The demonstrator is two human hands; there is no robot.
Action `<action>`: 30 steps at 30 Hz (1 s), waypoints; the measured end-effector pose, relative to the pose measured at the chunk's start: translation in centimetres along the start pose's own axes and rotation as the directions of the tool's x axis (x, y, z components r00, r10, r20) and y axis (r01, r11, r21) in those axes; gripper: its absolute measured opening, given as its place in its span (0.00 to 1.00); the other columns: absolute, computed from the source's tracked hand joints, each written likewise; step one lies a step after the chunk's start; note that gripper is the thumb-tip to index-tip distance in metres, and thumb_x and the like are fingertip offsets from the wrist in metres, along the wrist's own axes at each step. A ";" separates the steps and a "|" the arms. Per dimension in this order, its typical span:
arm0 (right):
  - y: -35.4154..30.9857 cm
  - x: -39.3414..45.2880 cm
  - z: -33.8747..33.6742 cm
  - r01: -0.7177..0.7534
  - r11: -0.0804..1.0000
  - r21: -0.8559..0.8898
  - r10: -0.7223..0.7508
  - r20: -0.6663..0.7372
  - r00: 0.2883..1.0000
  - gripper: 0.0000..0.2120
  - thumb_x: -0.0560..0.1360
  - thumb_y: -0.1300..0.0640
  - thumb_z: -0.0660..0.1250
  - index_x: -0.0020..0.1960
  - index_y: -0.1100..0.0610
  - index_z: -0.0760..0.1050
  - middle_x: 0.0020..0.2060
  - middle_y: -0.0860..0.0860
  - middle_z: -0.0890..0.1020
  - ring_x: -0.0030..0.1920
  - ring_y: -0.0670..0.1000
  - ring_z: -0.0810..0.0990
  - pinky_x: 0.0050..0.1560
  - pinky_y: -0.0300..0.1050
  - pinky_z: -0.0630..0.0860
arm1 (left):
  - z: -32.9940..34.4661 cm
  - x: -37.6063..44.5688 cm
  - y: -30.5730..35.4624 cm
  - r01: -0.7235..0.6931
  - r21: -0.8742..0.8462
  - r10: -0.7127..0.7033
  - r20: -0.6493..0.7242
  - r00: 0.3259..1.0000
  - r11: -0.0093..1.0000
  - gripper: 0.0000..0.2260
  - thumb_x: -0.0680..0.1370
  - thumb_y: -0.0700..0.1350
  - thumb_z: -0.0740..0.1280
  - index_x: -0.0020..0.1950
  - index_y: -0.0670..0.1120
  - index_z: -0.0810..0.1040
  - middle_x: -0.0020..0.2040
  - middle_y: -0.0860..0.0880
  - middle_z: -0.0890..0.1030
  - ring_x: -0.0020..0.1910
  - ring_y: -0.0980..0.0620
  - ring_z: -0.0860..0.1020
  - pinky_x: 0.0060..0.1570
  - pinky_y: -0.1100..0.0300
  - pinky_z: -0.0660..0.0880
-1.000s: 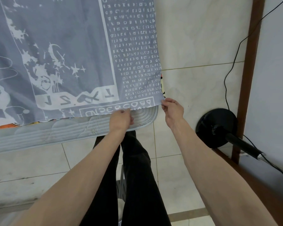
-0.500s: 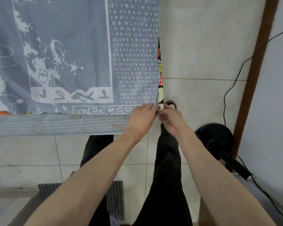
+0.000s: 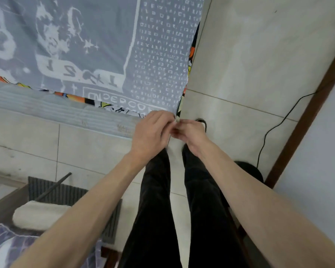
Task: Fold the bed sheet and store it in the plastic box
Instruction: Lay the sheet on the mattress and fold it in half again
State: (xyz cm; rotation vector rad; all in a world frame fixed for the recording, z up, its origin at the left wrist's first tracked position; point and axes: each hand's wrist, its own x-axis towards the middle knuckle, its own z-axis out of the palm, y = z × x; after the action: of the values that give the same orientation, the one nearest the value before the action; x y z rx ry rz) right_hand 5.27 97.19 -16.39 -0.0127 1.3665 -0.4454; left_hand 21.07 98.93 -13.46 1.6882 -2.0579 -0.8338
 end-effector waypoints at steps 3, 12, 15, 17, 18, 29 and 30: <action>-0.1 -0.7 0.2 -0.017 1.000 0.000 0.017 0.065 0.998 0.09 0.77 0.68 0.67 0.56 0.68 0.81 0.46 0.61 0.85 0.47 0.57 0.86 0.50 0.47 0.82 | 1.0 -1.0 -0.1 -0.032 0.075 0.026 0.078 0.997 0.997 0.06 0.83 0.43 0.65 0.53 0.44 0.81 0.53 0.50 0.83 0.51 0.48 0.80 0.50 0.53 0.77; -0.8 -0.9 -0.2 0.001 0.988 -0.157 0.005 0.042 0.999 0.10 0.75 0.63 0.70 0.53 0.67 0.83 0.46 0.62 0.86 0.49 0.60 0.86 0.51 0.51 0.83 | 3.4 -2.5 0.5 0.136 0.084 -0.136 -0.009 0.991 0.987 0.05 0.81 0.43 0.67 0.54 0.43 0.81 0.58 0.48 0.83 0.57 0.48 0.80 0.57 0.53 0.77; -1.4 -0.9 -0.2 0.008 0.975 -0.220 0.000 0.035 0.999 0.10 0.73 0.62 0.71 0.51 0.66 0.84 0.45 0.62 0.86 0.47 0.59 0.87 0.47 0.49 0.84 | 3.6 -2.4 0.9 0.211 0.055 -0.211 -0.004 0.977 0.976 0.07 0.79 0.45 0.69 0.55 0.45 0.79 0.60 0.50 0.82 0.59 0.50 0.79 0.57 0.57 0.77; -1.8 -0.9 -0.3 -0.001 0.971 -0.237 0.009 0.033 0.999 0.09 0.72 0.62 0.71 0.49 0.66 0.84 0.44 0.61 0.86 0.47 0.58 0.87 0.45 0.47 0.83 | 3.5 -2.2 1.3 0.269 0.025 -0.269 0.005 0.963 0.963 0.09 0.78 0.48 0.71 0.56 0.47 0.78 0.59 0.52 0.81 0.57 0.53 0.78 0.53 0.60 0.76; -2.0 -1.0 -0.3 -0.010 0.971 -0.238 0.019 0.037 0.999 0.09 0.72 0.63 0.70 0.49 0.66 0.84 0.44 0.61 0.86 0.47 0.57 0.87 0.45 0.47 0.83 | 3.4 -2.1 1.5 0.286 0.012 -0.286 0.006 0.958 0.958 0.10 0.78 0.48 0.72 0.57 0.48 0.78 0.57 0.52 0.81 0.56 0.53 0.78 0.50 0.60 0.76; -4.9 -1.5 2.3 0.071 0.764 -0.641 -0.053 0.048 0.997 0.12 0.70 0.52 0.65 0.44 0.56 0.84 0.39 0.52 0.87 0.41 0.49 0.87 0.46 0.44 0.84 | 1.4 -0.6 3.0 0.522 -0.051 -0.524 -0.038 0.851 0.851 0.06 0.82 0.47 0.69 0.56 0.48 0.83 0.46 0.51 0.86 0.41 0.50 0.82 0.39 0.62 0.68; -5.5 -1.6 2.6 0.092 0.710 -0.699 -0.075 0.055 0.996 0.13 0.70 0.49 0.64 0.44 0.55 0.83 0.39 0.50 0.87 0.40 0.48 0.87 0.45 0.44 0.84 | 1.1 -0.5 3.3 0.569 -0.084 -0.573 -0.049 0.818 0.818 0.06 0.82 0.47 0.68 0.55 0.48 0.83 0.45 0.52 0.86 0.40 0.52 0.82 0.39 0.65 0.65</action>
State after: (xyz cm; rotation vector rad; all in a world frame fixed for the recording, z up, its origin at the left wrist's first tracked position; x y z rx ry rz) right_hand 5.90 92.01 -12.91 -0.7170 1.4468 0.0316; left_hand 18.04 100.00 -12.14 2.3035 -1.4502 -0.9766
